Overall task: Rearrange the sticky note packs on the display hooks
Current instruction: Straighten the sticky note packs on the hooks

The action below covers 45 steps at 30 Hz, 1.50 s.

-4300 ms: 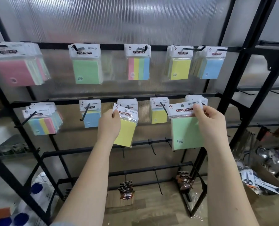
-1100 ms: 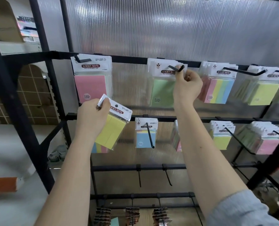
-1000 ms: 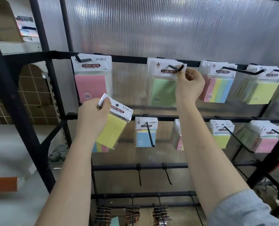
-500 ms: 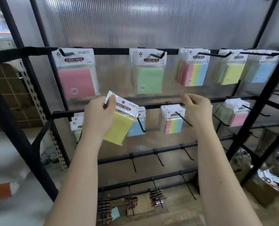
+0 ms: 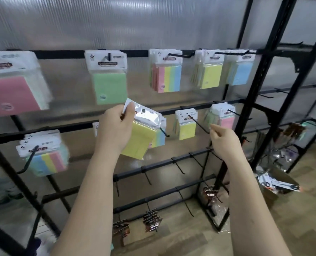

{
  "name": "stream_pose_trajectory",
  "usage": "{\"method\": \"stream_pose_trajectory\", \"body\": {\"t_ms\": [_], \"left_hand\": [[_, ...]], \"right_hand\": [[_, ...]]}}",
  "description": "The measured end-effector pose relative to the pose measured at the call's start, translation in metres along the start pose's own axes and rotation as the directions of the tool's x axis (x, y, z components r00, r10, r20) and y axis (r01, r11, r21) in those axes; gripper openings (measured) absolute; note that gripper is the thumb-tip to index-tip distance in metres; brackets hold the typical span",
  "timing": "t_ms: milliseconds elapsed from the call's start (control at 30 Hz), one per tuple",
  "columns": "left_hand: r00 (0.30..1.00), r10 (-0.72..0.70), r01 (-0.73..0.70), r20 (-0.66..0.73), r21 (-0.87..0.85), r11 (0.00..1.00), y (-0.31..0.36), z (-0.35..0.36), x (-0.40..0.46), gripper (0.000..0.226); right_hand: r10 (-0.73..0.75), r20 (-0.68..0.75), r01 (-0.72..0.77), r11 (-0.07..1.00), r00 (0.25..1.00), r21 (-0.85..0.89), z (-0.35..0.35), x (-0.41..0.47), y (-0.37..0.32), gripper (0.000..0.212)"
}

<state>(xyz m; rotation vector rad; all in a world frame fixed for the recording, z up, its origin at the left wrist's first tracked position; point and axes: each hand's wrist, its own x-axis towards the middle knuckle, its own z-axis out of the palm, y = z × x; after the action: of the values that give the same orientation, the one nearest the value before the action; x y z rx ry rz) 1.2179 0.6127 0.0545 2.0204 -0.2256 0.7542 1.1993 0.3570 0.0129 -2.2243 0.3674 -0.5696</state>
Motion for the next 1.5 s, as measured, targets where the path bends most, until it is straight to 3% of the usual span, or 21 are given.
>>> {"method": "stream_pose_trajectory", "body": {"t_ms": [200,333,400,500,633,967,1167,1500], "left_hand": [[0.998,-0.008,0.009,-0.058,0.01,1.0,0.049,0.084,-0.013,0.055],[0.991,-0.05,0.051,-0.126,0.003,0.999,0.088,0.135,-0.02,0.055],[0.984,-0.048,0.053,-0.172,0.029,0.998,0.106,0.154,-0.022,0.053],[0.979,-0.035,0.036,-0.201,0.001,0.999,0.128,0.175,-0.024,0.052],[0.975,-0.021,0.015,-0.221,-0.027,1.0,0.148,0.194,-0.019,0.048],[0.975,0.106,-0.12,-0.197,-0.06,0.991,0.159,0.226,0.021,0.046],[0.939,0.186,-0.238,-0.288,-0.156,0.959,0.168,0.24,0.061,0.049],[0.944,0.202,-0.262,-0.261,-0.218,0.94,0.161,0.267,0.097,0.041]], "right_hand": [[-0.077,0.085,0.08,0.996,0.993,-0.032,-0.049,0.056,0.06,0.026],[-0.157,0.183,0.171,0.983,0.97,-0.06,-0.081,0.093,0.088,0.034],[-0.166,0.251,0.183,0.982,0.954,-0.046,-0.094,0.107,0.101,0.022],[-0.145,0.283,0.162,0.986,0.948,-0.035,-0.109,0.123,0.115,0.038],[-0.16,0.319,0.17,0.986,0.934,-0.001,-0.118,0.139,0.129,0.041],[-0.162,0.31,0.171,0.985,0.937,-0.001,-0.103,0.174,0.147,0.032],[-0.112,0.304,0.118,0.993,0.946,-0.001,-0.09,0.202,0.141,0.041],[-0.117,0.27,0.12,0.993,0.956,0.005,-0.066,0.232,0.14,0.045]]}}
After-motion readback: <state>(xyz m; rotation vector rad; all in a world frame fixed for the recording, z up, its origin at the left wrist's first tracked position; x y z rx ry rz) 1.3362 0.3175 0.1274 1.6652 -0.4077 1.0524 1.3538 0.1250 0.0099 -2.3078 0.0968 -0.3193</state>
